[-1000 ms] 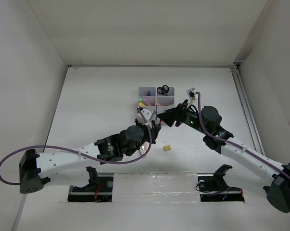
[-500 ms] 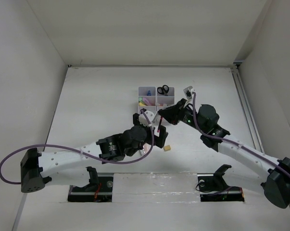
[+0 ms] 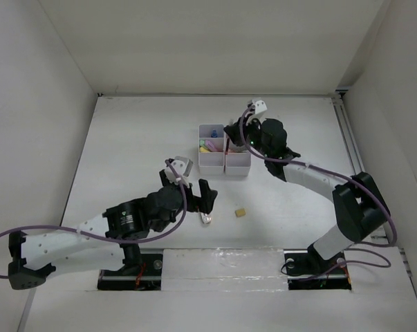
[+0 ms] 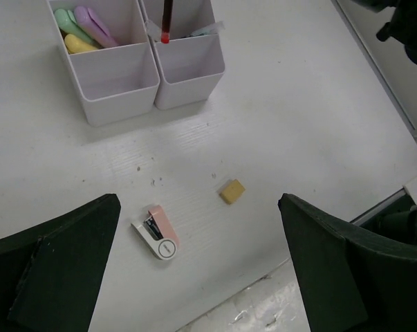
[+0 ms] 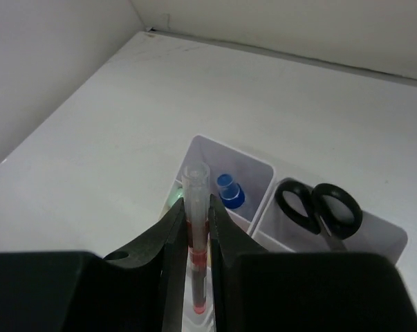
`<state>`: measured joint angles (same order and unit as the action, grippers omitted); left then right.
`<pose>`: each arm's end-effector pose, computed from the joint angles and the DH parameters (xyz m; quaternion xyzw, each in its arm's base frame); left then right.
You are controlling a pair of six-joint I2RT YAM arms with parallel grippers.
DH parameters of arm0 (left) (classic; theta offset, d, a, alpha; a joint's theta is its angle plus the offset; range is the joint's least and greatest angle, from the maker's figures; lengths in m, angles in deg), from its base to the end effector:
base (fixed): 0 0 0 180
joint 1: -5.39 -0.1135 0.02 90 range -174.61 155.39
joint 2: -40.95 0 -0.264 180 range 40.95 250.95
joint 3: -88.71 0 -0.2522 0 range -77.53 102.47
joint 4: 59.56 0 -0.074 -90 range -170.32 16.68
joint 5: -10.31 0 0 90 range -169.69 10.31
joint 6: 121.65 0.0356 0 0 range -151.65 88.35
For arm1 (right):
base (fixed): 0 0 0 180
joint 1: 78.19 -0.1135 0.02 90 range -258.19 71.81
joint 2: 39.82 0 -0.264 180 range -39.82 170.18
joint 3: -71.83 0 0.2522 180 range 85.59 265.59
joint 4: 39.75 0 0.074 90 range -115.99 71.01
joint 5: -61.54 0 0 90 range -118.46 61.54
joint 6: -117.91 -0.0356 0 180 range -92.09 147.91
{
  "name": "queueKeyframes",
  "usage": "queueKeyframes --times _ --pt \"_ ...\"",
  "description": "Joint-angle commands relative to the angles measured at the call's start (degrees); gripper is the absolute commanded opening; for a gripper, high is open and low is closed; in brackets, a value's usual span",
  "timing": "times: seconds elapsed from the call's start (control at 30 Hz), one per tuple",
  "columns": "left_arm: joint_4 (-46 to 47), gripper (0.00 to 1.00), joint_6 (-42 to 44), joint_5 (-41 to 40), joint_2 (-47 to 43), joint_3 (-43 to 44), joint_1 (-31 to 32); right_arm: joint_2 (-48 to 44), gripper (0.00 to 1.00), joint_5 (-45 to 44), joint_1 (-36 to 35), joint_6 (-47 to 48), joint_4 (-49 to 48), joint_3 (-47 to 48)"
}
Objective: Sort the stationery into containers
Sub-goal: Place the stationery into the container
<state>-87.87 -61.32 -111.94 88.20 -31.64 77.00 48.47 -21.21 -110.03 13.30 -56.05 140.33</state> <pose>0.0771 -0.1717 0.3330 0.1182 0.7759 -0.3069 0.5384 0.3022 0.1930 0.2853 -0.1517 0.7122 0.3120 0.6103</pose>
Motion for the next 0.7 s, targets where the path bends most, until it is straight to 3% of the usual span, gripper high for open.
queueKeyframes --times 0.0,0.37,0.67 --pt "-1.4 0.99 -3.1 0.2 -4.7 -2.6 0.8 2.1 0.00 2.9 2.9 2.9 -6.4 3.4" --pt "0.2 0.99 -1.3 1.6 -1.6 -3.9 0.8 5.4 0.00 1.3 5.1 10.7 -10.9 1.2" --pt "1.4 0.99 -0.7 2.7 -0.3 -3.9 0.8 7.9 0.01 2.2 5.6 10.7 -17.3 -3.5"
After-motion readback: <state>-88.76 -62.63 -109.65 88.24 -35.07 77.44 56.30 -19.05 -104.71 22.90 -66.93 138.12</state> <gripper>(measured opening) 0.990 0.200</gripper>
